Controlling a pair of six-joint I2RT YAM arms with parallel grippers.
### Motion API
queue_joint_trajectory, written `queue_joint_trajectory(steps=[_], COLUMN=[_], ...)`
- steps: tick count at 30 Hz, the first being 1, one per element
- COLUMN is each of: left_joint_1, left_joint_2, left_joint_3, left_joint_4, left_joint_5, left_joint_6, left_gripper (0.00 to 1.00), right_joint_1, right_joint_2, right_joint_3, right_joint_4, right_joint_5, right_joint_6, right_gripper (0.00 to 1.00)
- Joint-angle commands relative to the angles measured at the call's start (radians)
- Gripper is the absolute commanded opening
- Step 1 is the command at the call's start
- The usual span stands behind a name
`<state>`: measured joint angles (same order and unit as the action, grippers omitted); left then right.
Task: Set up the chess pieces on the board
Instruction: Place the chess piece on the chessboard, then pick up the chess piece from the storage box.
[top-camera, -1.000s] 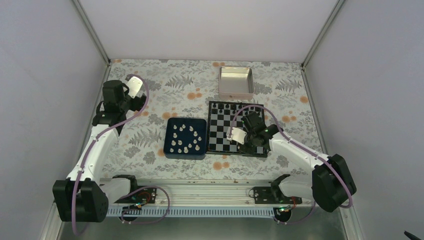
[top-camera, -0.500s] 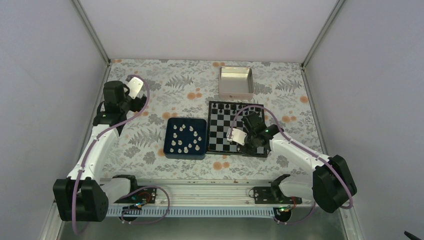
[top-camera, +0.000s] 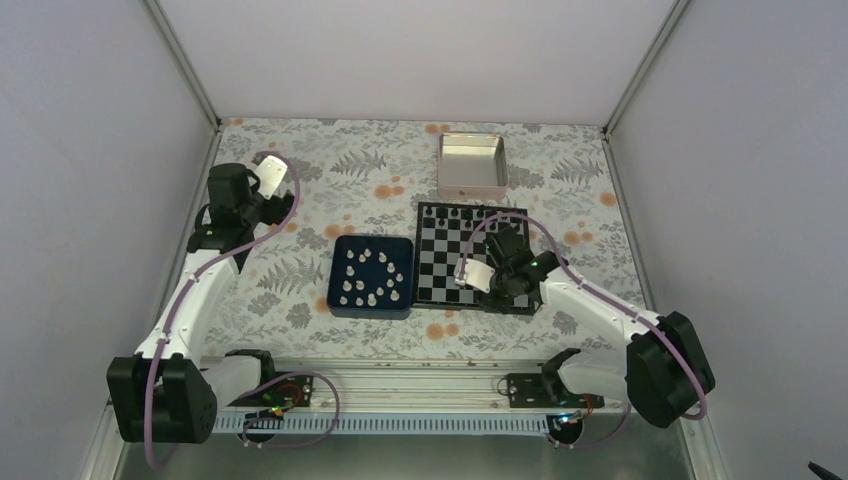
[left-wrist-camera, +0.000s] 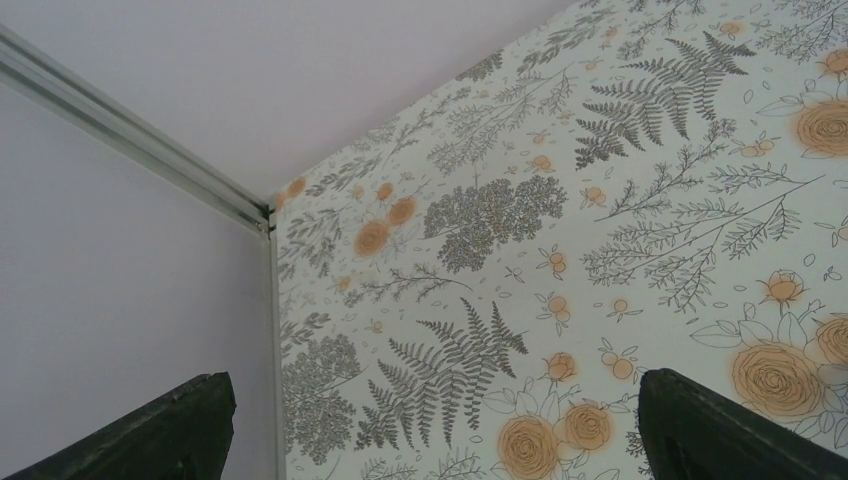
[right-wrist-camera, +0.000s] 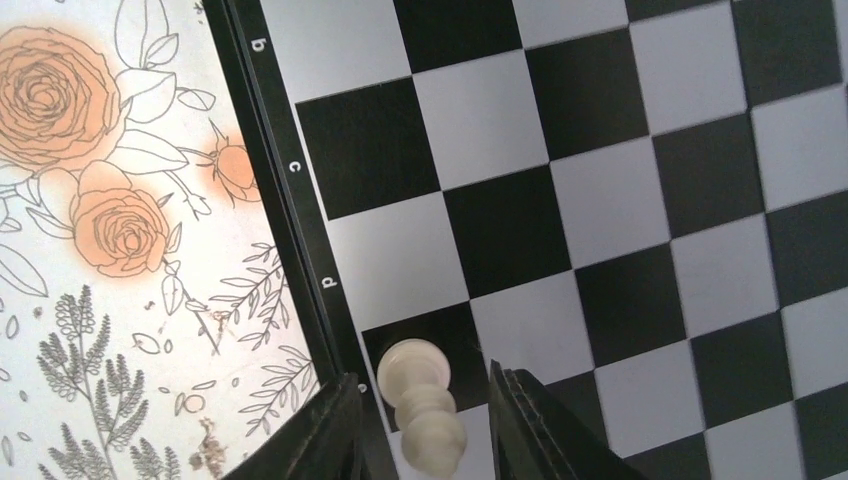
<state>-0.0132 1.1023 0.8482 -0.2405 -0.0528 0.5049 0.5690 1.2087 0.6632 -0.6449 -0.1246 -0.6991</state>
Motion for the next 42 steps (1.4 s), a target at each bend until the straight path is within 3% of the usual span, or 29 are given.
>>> queue_joint_trajectory(steps=[1, 7, 14, 26, 35, 42], left_joint_1=[0.005, 0.005, 0.007, 0.007, 0.007, 0.007], left_joint_2=[-0.003, -0.009, -0.015, -0.017, -0.034, -0.049], left_joint_3=[-0.011, -0.018, -0.022, -0.016, -0.019, -0.032], left_joint_4=[0.026, 0.03, 0.037, 0.041, 0.032, 0.031], left_joint_5=[0.0, -0.004, -0.011, 0.004, 0.015, 0.018], left_joint_6=[-0.003, -0.002, 0.007, -0.003, -0.011, -0.008], left_gripper=[1.0, 1.0, 1.0, 1.0, 1.0, 1.0], right_joint_1=[0.001, 0.001, 0.013, 0.218, 0.272, 0.285], right_joint_2=[-0.024, -0.074, -0.038, 0.414, 0.776, 0.897], right_joint_3=[-0.015, 0.013, 0.192, 0.697, 0.97, 1.079], right_joint_4=[-0.008, -0.003, -0.071, -0.085, -0.157, -0.199], right_joint_5=[0.0, 0.021, -0.01, -0.036, -0.024, -0.014], right_joint_6=[0.006, 0.013, 0.013, 0.066, 0.086, 0.098], right_gripper=[0.4, 0.52, 0.56, 0.52, 0.43, 0.38])
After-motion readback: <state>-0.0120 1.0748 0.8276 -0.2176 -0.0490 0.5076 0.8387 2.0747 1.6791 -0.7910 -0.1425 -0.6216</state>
